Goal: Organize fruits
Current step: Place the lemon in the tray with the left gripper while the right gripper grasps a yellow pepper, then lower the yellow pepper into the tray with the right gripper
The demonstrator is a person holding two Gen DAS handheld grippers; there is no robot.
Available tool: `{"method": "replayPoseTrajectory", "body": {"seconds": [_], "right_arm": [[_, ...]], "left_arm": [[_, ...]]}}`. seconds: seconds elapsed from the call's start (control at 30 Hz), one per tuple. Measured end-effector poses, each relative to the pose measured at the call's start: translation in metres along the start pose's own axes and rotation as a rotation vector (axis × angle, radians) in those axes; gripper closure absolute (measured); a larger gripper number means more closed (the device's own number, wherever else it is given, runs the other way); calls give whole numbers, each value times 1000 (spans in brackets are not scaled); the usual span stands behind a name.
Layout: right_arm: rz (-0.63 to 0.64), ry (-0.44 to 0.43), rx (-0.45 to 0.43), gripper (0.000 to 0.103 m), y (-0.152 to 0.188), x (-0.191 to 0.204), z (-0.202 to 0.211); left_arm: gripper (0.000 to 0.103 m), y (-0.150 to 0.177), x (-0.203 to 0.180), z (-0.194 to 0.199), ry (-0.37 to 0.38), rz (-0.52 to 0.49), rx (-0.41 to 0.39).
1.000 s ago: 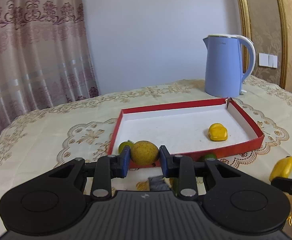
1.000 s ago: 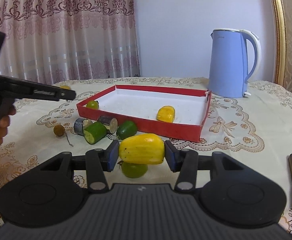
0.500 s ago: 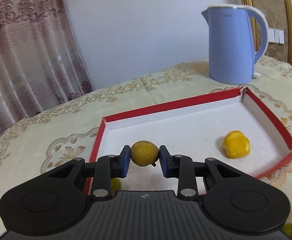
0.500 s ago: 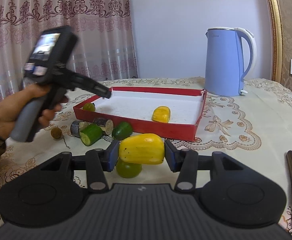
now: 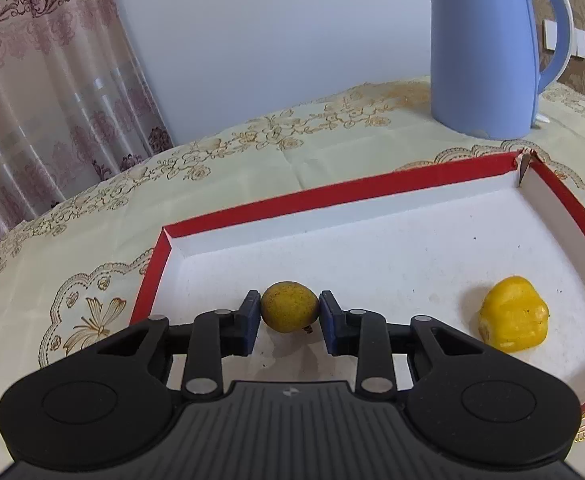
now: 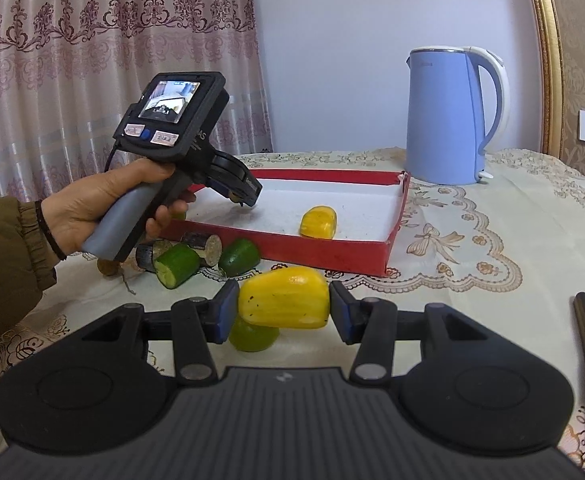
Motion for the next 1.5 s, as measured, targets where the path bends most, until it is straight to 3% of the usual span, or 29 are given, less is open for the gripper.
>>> {"method": "replayPoseTrajectory", "body": {"seconds": [0.1,0.17,0.33,0.43,0.57,0.67,0.77,1.03,1.27,1.5], "right_arm": [[-1,-3,2,57,1,1,0],[-1,-3,2,57,0,1,-1],[2,-6,-1,57,-1,4,-2],[10,-9,-5,57,-2,7,-3],[11,-8,-14,57,-6,8,-4],[16,-5,-19,57,-11,8,-8],[29,-3,-30,57,-18,9,-14],[37,23,-51,57,-42,-1,-36],[45,50,-38,57,-59,-16,-76],[34,61,-7,57,-77,-29,-119]], "left_arm": [[61,0,1,6,-15,-3,-15],[39,-2,4,12,-35,-8,-37],[38,-4,12,36,-102,-44,-98],[36,1,27,57,-135,-11,-115],[18,22,55,92,-218,77,-150],[18,41,70,116,-279,99,-186],[13,57,81,131,-278,159,-210],[11,79,114,132,-315,318,-265],[11,90,128,130,-304,367,-229],[11,91,121,127,-299,335,-223]]}}
Point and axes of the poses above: each gripper's, at about its wrist camera, not at the fingertips, and z roughly against the way its jaws point, x to its left, y to its underside, the point moved 8 cm from there along -z, roughly the way its jaws point, and after that the axes turned 6 degrees about -x, right-handed, at the moved point
